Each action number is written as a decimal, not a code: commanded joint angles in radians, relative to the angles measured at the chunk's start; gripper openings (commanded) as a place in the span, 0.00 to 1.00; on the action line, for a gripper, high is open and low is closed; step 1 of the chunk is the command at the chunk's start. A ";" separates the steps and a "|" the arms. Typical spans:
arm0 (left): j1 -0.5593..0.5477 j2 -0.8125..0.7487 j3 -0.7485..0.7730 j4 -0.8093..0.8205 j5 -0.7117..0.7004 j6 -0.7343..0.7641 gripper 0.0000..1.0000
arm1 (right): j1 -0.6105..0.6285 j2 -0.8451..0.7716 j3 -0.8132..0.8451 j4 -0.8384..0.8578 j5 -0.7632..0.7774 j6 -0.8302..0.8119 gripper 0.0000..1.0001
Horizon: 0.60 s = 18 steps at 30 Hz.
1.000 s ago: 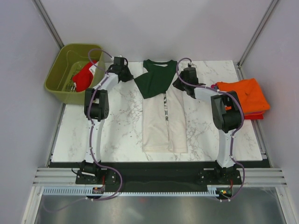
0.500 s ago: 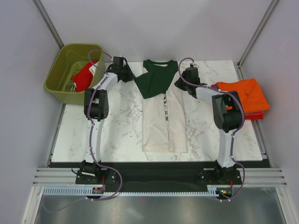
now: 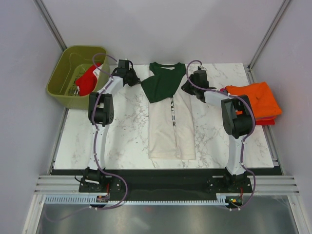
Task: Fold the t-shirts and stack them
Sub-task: Fold the tshirt
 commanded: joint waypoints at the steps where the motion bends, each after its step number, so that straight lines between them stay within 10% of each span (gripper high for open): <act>1: -0.002 -0.067 -0.043 0.026 -0.048 -0.008 0.02 | -0.004 -0.044 -0.006 0.059 -0.039 -0.007 0.31; 18: -0.033 -0.199 -0.143 0.067 -0.141 0.038 0.02 | 0.045 0.019 0.074 0.096 -0.177 -0.027 0.32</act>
